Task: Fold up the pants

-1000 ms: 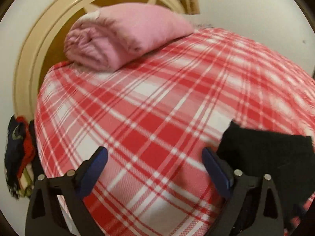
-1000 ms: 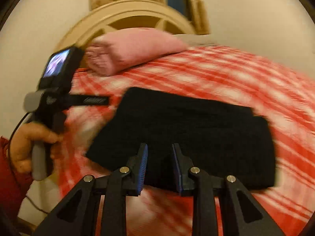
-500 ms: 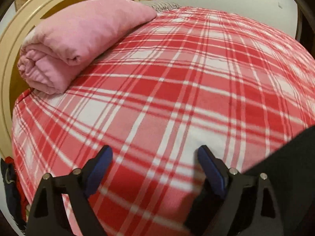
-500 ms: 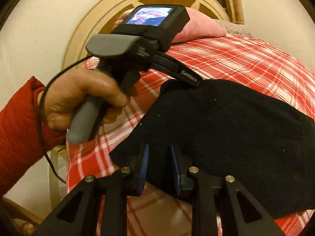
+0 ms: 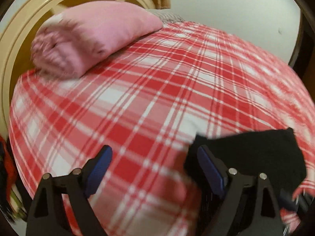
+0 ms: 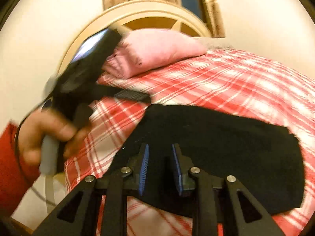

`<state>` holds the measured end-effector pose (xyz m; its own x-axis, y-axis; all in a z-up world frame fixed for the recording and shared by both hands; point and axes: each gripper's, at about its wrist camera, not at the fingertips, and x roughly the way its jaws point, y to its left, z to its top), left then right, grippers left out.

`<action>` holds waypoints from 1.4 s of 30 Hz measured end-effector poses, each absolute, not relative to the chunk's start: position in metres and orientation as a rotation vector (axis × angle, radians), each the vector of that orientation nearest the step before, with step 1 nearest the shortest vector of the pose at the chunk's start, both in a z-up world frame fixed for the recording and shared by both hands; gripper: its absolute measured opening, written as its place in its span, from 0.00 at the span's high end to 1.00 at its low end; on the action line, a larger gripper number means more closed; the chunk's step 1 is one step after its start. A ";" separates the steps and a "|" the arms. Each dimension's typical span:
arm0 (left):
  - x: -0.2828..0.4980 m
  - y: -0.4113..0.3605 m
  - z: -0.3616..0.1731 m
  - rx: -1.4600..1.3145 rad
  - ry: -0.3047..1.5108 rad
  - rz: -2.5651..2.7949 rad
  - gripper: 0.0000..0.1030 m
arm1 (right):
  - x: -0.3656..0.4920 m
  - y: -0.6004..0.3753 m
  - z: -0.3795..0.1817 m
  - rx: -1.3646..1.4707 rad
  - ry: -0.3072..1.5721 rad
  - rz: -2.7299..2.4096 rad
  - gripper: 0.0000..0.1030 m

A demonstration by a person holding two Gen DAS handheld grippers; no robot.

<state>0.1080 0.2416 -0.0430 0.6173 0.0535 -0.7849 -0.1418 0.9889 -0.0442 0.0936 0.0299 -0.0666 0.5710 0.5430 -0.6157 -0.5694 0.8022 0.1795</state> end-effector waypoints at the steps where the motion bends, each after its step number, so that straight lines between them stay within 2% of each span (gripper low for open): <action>1: 0.097 0.246 -0.044 -0.143 0.900 0.098 0.11 | 0.095 0.025 -0.066 -0.049 0.706 0.634 0.75; 5: 0.061 0.251 -0.062 -0.346 0.917 -0.066 0.05 | 0.096 0.002 -0.068 -0.003 0.709 0.569 0.75; 8: 0.058 0.231 -0.084 -0.361 0.994 -0.118 0.05 | 0.095 -0.011 -0.071 0.085 0.723 0.545 0.75; 10: 0.054 0.216 -0.084 -0.319 0.973 -0.104 0.04 | 0.090 -0.014 -0.069 0.101 0.721 0.553 0.75; 15: 0.052 0.194 -0.083 -0.400 0.962 -0.195 0.05 | 0.081 -0.009 -0.071 -0.015 0.712 0.547 0.75; 16: 0.053 0.192 -0.082 -0.416 0.957 -0.194 0.09 | 0.081 -0.010 -0.075 -0.022 0.724 0.531 0.75; 18: 0.056 0.195 -0.082 -0.488 0.935 -0.180 0.26 | 0.083 -0.015 -0.083 -0.019 0.760 0.505 0.75; 19: 0.058 0.198 -0.081 -0.525 0.927 -0.154 0.43 | 0.086 -0.017 -0.091 -0.019 0.791 0.492 0.75; 20: 0.059 0.201 -0.078 -0.564 0.912 -0.127 0.67 | 0.088 -0.018 -0.096 -0.013 0.809 0.493 0.75; 22: 0.056 0.202 -0.065 -0.589 0.862 -0.126 0.87 | 0.087 -0.024 -0.098 0.012 0.798 0.502 0.75; 28: 0.032 0.165 -0.015 -0.368 0.707 -0.154 0.87 | 0.087 -0.028 -0.100 0.034 0.813 0.502 0.75; 34: 0.032 0.198 -0.060 -0.169 0.885 0.186 0.86 | 0.088 -0.026 -0.098 0.007 0.820 0.504 0.75; 37: 0.027 0.227 -0.072 -0.178 0.919 0.261 0.86 | 0.084 -0.024 -0.092 -0.006 0.797 0.497 0.75; 39: 0.024 0.241 -0.064 -0.217 0.880 0.251 0.81 | 0.079 -0.023 -0.082 0.031 0.749 0.527 0.75; 40: 0.025 0.243 -0.058 -0.221 0.860 0.251 0.73 | 0.077 -0.020 -0.075 0.047 0.723 0.561 0.75; 41: 0.028 0.244 -0.051 -0.226 0.832 0.236 0.60 | 0.075 -0.013 -0.069 0.057 0.708 0.601 0.75; 42: 0.025 0.242 -0.045 -0.229 0.804 0.208 0.55 | 0.074 -0.005 -0.067 0.064 0.705 0.643 0.75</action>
<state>0.0253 0.2421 -0.0455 0.6758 0.0971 -0.7307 -0.2699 0.9550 -0.1228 0.0738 -0.0052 -0.0666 0.5783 0.5707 -0.5830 -0.5286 0.8064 0.2650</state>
